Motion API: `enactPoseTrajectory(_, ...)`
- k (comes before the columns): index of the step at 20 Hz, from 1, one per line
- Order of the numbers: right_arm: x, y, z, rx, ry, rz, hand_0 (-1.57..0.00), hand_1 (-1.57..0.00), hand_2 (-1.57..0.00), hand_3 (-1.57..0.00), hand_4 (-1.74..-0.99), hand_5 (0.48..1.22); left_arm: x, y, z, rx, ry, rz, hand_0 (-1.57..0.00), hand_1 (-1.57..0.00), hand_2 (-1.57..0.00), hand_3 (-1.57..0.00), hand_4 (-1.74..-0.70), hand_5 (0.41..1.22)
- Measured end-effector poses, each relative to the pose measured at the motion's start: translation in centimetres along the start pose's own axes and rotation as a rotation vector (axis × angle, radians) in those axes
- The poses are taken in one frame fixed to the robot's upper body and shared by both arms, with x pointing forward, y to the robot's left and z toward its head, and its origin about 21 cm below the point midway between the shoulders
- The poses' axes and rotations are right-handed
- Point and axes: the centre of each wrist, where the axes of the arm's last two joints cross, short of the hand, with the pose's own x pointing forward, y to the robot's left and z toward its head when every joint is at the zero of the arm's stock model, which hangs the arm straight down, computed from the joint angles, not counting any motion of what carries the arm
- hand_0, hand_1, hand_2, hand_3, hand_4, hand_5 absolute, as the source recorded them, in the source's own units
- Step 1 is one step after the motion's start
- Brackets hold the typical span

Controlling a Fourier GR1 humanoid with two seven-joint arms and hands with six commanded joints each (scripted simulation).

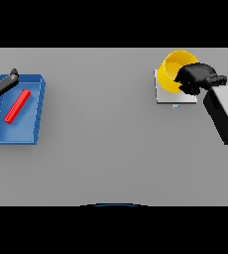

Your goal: Pick up the red beaker and tilt it to pour out 1 green nut into yellow bowl. Pick up the yellow bowl and place it on the metallic measuring scale.

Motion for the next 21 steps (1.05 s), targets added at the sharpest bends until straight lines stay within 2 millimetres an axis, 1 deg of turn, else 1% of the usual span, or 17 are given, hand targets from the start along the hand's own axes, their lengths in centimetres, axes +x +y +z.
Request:
enactPoseTrajectory(1, -0.2, 0.2, -0.1, -0.002, -0.001, 0.007, -1.57, -1.46, -1.57, -1.50, -1.724, 1.221, 0.1, 0.2, -0.1, 0.001, 0.004, -0.004, 0.00, 0.00, 0.00, 0.00, -0.81, 0.734)
enactPoseTrajectory(2, -0.4, 0.4, -0.2, -0.006, -0.008, -0.001, -1.55, -1.42, -1.57, -1.48, -1.721, 1.221, 0.1, -0.4, 0.0, -0.003, -0.003, -0.004, 0.00, 0.00, 0.00, 0.00, -0.81, 0.734)
enactPoseTrajectory(4, -0.6, 0.0, -0.3, 0.004, -0.009, -0.005, -1.54, -1.41, -1.57, -1.17, -1.728, 1.221, -0.1, 0.0, -0.2, 0.001, -0.007, -0.006, 0.00, 0.00, 0.00, 0.00, -0.81, 0.740)
enactPoseTrajectory(5, -0.4, 0.1, -0.4, 0.016, -0.005, -0.019, -1.54, -1.44, -1.50, -1.02, -1.659, 1.221, -0.1, -0.3, -0.1, -0.004, -0.005, 0.001, 0.00, 0.00, 0.00, 0.00, -0.81, 0.745)
enactPoseTrajectory(6, -0.5, -0.3, -0.5, 0.017, -0.002, -0.035, -1.52, -1.35, -1.35, -0.91, -1.596, 1.134, 0.2, -0.3, -0.2, -0.004, -0.003, 0.003, 0.00, 0.00, 0.00, 0.00, -0.81, 0.745)
enactPoseTrajectory(7, -0.4, -0.3, -0.7, 0.024, 0.011, -0.040, -1.22, -1.08, -1.13, -0.82, -1.548, 1.053, 0.2, -0.3, -0.3, -0.006, 0.001, 0.002, 0.00, 0.00, 0.00, 0.00, -0.81, 0.744)
enactPoseTrajectory(8, -0.6, -0.1, -0.7, 0.028, 0.007, -0.051, -0.98, -0.87, -0.95, -0.76, -1.504, 0.983, 0.2, -0.4, -0.5, -0.010, 0.006, 0.001, 0.00, 0.00, 0.00, 0.00, -0.81, 0.744)
enactPoseTrajectory(9, -0.7, 0.0, -0.6, 0.039, -0.001, -0.056, -0.78, -0.69, -0.81, -0.71, -1.470, 0.928, 0.5, -0.5, -0.6, -0.014, -0.003, 0.004, 0.00, 0.00, 0.00, 0.00, -0.81, 0.745)
enactPoseTrajectory(10, -0.7, -0.2, -0.7, 0.048, 0.006, -0.058, -0.62, -0.55, -0.69, -0.67, -1.444, 0.887, 0.4, -0.8, -0.7, -0.019, 0.008, 0.002, 0.00, 0.00, 0.00, 0.00, -0.81, 0.742)
enactPoseTrajectory(11, -0.6, -0.2, -0.8, 0.057, 0.010, -0.054, -0.50, -0.44, -0.60, -0.64, -1.425, 0.851, 0.6, -0.8, -0.7, -0.017, 0.002, -0.004, 0.00, 0.00, 0.00, 0.00, -0.81, 0.740)
enactPoseTrajectory(12, -0.8, 0.0, -0.8, 0.067, 0.012, -0.057, -0.40, -0.35, -0.52, -0.60, -1.410, 0.821, 0.4, -0.6, -0.9, -0.012, 0.010, -0.010, 0.00, 0.00, 0.00, 0.00, -0.81, 0.738)
enactPoseTrajectory(13, -0.7, 0.0, -0.8, 0.065, 0.002, -0.058, -0.32, -0.28, -0.45, -0.57, -1.397, 0.799, 1.1, -0.7, -0.9, -0.013, 0.005, -0.011, 0.00, 0.00, 0.00, 0.00, -0.81, 0.739)
enactPoseTrajectory(15, -0.6, -0.1, -0.9, 0.072, -0.007, -0.051, -0.20, -0.18, -0.34, -0.51, -1.372, 0.766, 0.7, -1.1, -1.0, -0.019, -0.005, -0.006, 0.00, 0.00, 0.00, 0.00, -0.81, 0.737)
enactPoseTrajectory(16, -0.4, -0.2, -1.0, 0.077, -0.011, -0.044, -0.16, -0.14, -0.29, -0.47, -1.356, 0.755, 0.8, -0.7, -1.0, -0.010, -0.001, -0.006, 0.00, 0.00, 0.00, 0.00, -0.81, 0.736)
enactPoseTrajectory(17, -0.2, 0.1, -1.2, 0.088, -0.014, -0.034, -0.13, -0.12, -0.24, -0.44, -1.346, 0.746, 0.8, -0.5, -0.8, -0.010, -0.011, 0.000, 0.00, 0.00, 0.00, 0.00, -0.81, 0.736)
enactPoseTrajectory(19, -0.7, 0.0, -1.1, 0.094, -0.013, -0.021, -0.08, -0.07, -0.17, -0.39, -1.325, 0.737, 0.9, -0.7, -0.9, -0.013, -0.003, 0.004, 0.00, 0.00, 0.00, 0.00, -0.82, 0.733)
enactPoseTrajectory(21, -0.9, 0.1, -1.1, 0.102, -0.013, -0.015, -0.05, -0.05, -0.12, -0.35, -1.308, 0.733, 0.5, -0.8, -0.7, -0.013, 0.007, 0.004, 0.00, 0.00, 0.00, 0.00, -0.82, 0.734)
